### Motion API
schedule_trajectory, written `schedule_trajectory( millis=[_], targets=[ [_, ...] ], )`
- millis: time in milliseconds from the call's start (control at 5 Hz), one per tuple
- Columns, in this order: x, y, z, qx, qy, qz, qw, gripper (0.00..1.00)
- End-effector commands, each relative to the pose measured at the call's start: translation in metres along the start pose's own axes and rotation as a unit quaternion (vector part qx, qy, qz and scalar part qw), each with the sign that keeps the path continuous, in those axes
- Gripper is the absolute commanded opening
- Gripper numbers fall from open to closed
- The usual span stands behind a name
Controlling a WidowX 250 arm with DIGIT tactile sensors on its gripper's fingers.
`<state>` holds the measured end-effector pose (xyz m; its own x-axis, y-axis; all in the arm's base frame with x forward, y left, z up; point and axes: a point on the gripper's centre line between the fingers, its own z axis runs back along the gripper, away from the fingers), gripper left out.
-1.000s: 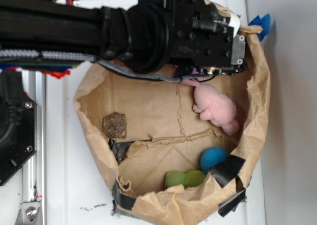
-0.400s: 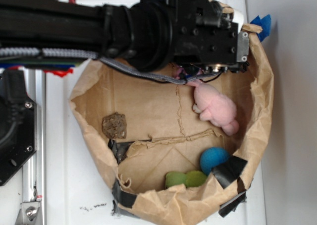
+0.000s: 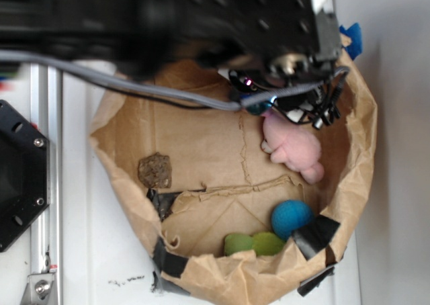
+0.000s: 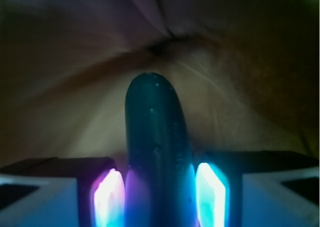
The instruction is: Grab the plastic pickle.
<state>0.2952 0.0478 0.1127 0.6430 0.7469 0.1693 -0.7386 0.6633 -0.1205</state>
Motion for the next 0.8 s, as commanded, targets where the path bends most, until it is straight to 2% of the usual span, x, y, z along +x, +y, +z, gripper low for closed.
schedule_trajectory(
  millis=[0,200,400,600],
  targets=[
    [-0.0277,-0.0236,0.0669,-0.039,0.082,-0.240,0.966,0.00],
    [-0.0366,-0.0263,0.0736,-0.042,0.090,-0.359,0.928,0.00],
    [-0.0363,-0.0257,0.0705,-0.058,0.060,-0.434,0.897,0.00],
    [-0.0334,-0.0235,0.0692,-0.062,0.033,-0.435,0.898,0.00]
  ],
)
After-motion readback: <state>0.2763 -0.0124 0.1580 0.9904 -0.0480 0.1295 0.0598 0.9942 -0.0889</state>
